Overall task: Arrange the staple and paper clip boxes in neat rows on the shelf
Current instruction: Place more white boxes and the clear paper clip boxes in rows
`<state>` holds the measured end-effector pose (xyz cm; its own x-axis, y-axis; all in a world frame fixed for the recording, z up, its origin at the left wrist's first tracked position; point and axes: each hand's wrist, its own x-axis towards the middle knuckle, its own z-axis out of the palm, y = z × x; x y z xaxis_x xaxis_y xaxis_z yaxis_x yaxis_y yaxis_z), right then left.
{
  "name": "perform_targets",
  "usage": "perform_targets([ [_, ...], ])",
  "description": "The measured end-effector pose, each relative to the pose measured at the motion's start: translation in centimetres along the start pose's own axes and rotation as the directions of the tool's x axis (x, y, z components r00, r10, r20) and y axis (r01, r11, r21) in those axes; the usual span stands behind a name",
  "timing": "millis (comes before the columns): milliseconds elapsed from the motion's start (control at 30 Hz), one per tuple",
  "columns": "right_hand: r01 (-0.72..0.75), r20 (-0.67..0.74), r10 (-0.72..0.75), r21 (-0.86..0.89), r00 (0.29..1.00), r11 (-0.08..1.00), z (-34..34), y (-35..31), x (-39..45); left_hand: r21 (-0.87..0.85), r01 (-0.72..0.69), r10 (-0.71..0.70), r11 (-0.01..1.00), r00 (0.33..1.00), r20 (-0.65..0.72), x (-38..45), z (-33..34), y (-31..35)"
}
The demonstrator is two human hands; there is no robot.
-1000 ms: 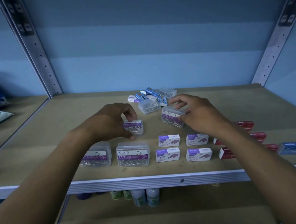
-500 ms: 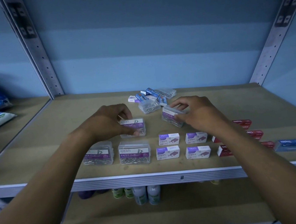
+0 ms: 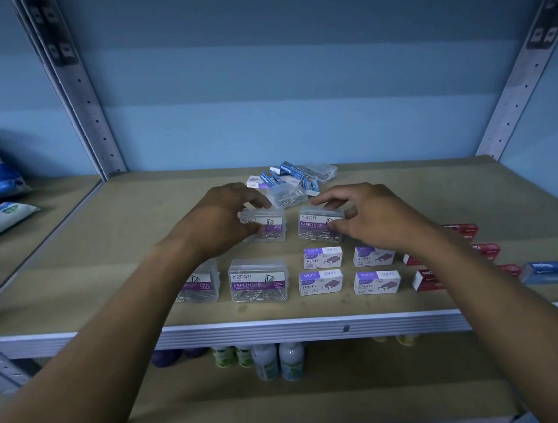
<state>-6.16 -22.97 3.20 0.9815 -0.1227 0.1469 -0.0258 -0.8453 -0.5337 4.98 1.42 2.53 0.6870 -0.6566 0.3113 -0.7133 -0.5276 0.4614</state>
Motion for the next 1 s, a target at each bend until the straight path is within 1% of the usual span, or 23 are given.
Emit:
perform_targets([
  [100, -0.012, 0.009, 0.012, 0.027, 1.000, 1.000, 0.1, 0.1, 0.1, -0.005, 0.023, -0.023, 1.000, 1.000, -0.003, 0.1, 0.5, -0.2],
  [233, -0.015, 0.015, 0.015, 0.012, 1.000, 1.000, 0.5, 0.0, 0.3, 0.029, 0.006, -0.006, 1.000, 1.000, 0.007, 0.2, 0.6, -0.1],
  [367, -0.018, -0.015, 0.019, 0.028, 1.000, 0.999, 0.8, -0.3, 0.5, -0.057, 0.055, -0.055, 0.997, 0.998, -0.007, 0.0, -0.4, -0.2],
  [467, 0.004, -0.035, -0.002, 0.062, 0.999, 0.998, 0.7, -1.3, 0.5, -0.057, 0.058, -0.059, 0.997, 0.998, -0.015, -0.6, -1.9, -0.4],
  [567, 0.056, -0.041, -0.053, 0.083, 0.998, 0.995, 0.9, -3.0, 0.4, -0.029, 0.064, -0.064, 0.998, 0.998, -0.011, -1.8, -3.6, -0.7],
  [733, 0.135, 0.002, -0.136, 0.098, 0.991, 0.986, 1.8, -5.7, 0.1, 0.033, 0.081, -0.081, 0.996, 0.997, 0.017, -3.8, -5.4, -1.5],
  [867, 0.140, 0.068, -0.146, 0.086, 0.987, 0.986, 2.8, -6.6, -0.1, 0.048, 0.093, -0.096, 0.995, 0.993, 0.070, -5.1, -6.1, -2.0],
  [1000, 0.158, 0.111, -0.164, 0.067, 0.980, 0.985, 3.6, -6.9, -0.2, 0.043, 0.097, -0.101, 0.994, 0.991, 0.093, -5.9, -6.3, -2.4],
])
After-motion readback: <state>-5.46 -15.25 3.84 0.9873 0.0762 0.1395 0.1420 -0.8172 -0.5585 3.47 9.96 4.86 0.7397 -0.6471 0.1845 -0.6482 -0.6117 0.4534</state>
